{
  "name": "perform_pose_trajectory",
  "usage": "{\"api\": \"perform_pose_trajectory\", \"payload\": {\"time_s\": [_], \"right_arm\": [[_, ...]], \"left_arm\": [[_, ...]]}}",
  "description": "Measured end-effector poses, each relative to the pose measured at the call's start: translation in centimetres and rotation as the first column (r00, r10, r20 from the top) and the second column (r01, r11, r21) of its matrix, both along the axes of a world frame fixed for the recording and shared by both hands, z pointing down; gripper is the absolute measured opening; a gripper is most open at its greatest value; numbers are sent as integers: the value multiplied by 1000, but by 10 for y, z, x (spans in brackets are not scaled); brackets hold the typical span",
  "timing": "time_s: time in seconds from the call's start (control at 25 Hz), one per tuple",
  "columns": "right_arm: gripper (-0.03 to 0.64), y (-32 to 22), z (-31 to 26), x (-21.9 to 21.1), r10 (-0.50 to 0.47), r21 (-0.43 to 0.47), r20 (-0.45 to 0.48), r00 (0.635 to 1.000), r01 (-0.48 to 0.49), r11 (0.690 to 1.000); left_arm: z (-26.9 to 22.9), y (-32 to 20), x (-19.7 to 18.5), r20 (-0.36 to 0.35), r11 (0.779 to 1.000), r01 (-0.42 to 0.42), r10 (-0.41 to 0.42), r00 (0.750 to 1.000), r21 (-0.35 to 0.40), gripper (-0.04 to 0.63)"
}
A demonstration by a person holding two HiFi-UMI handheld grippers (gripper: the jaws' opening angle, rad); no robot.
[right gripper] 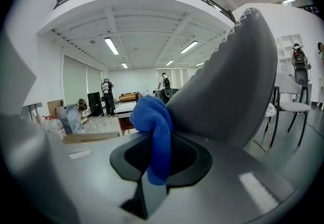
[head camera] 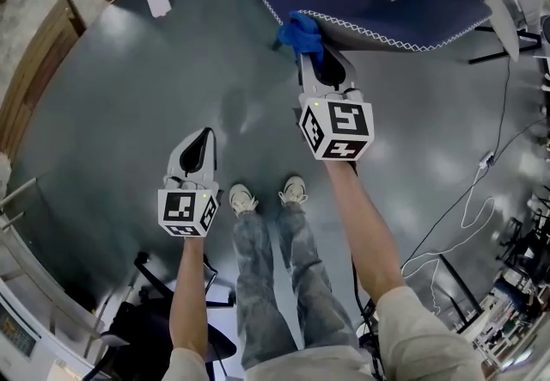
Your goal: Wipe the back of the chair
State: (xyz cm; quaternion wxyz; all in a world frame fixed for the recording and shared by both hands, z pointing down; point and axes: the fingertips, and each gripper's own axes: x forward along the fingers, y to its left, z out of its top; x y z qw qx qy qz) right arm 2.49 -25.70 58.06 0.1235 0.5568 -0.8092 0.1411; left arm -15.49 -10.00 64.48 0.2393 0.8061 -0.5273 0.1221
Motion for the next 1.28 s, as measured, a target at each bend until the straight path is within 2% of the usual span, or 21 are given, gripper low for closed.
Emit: {"api": "perform_pose_trajectory", "payload": {"time_s": [0.44, 0.96, 1.28], "right_arm": [[66, -2, 57, 19, 41, -120, -15, 999, -42, 992], [66, -2, 112, 26, 25, -246, -52, 998, -37, 969], [66, 19, 94, 19, -41, -204, -51, 998, 29, 979]], "left_arm": [[-2, -8, 2, -4, 1000, 6, -6, 1000, 9, 2], [-2, -11, 8, 3, 1000, 6, -6, 1000, 4, 2], [-8, -9, 19, 4, 1000, -7, 7, 1000, 10, 2]]}}
